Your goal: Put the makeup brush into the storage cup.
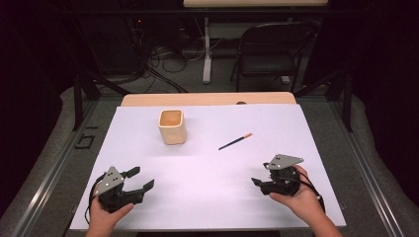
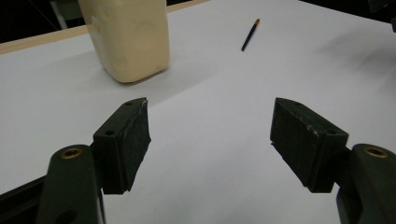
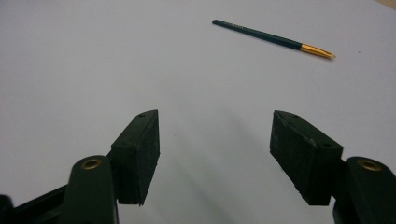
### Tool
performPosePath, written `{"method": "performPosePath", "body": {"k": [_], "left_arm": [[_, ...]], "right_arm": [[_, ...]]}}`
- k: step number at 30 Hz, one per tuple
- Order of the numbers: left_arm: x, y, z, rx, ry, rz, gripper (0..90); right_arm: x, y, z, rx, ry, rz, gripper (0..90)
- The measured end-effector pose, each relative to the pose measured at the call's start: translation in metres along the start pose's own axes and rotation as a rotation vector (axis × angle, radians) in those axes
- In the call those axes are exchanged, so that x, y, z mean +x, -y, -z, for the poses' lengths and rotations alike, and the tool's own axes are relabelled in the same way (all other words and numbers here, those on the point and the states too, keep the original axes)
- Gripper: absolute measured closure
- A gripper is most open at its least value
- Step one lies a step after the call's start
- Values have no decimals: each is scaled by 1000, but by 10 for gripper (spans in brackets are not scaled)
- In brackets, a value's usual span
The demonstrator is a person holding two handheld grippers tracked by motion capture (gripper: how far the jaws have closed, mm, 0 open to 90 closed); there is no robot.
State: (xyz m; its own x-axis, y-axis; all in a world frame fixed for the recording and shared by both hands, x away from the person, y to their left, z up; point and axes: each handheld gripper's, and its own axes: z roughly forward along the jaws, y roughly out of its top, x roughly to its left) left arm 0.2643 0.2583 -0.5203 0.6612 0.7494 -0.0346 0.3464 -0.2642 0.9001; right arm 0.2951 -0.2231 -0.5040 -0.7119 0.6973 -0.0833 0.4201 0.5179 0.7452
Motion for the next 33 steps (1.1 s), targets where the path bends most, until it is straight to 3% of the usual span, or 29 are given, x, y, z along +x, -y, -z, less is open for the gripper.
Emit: {"method": "performPosePath", "body": {"k": [4, 10, 12, 17, 27, 29, 30, 33], "left_arm": [[0, 0, 0, 1, -1, 3, 284], [0, 0, 0, 5, 0, 2, 284], [0, 0, 0, 5, 0, 2, 283], [0, 0, 0, 4, 0, 2, 283], [0, 0, -1, 5, 4, 2, 284], [0, 0, -1, 7, 5, 1, 284], [-1, 0, -1, 5, 5, 0, 284], [-1, 0, -1, 6, 5, 0, 283]], "right_arm": [[-4, -7, -1, 76, -3, 44, 336], [-11, -15, -5, 114, -19, 83, 346], [-13, -19, -4, 157, -19, 96, 347], [-17, -24, -9, 179, -42, 105, 347], [-24, -36, -16, 226, -47, 141, 351], [-26, -38, -19, 210, -50, 150, 351], [-26, -41, -18, 242, -50, 152, 351], [-26, -45, -21, 243, -50, 172, 352]]}}
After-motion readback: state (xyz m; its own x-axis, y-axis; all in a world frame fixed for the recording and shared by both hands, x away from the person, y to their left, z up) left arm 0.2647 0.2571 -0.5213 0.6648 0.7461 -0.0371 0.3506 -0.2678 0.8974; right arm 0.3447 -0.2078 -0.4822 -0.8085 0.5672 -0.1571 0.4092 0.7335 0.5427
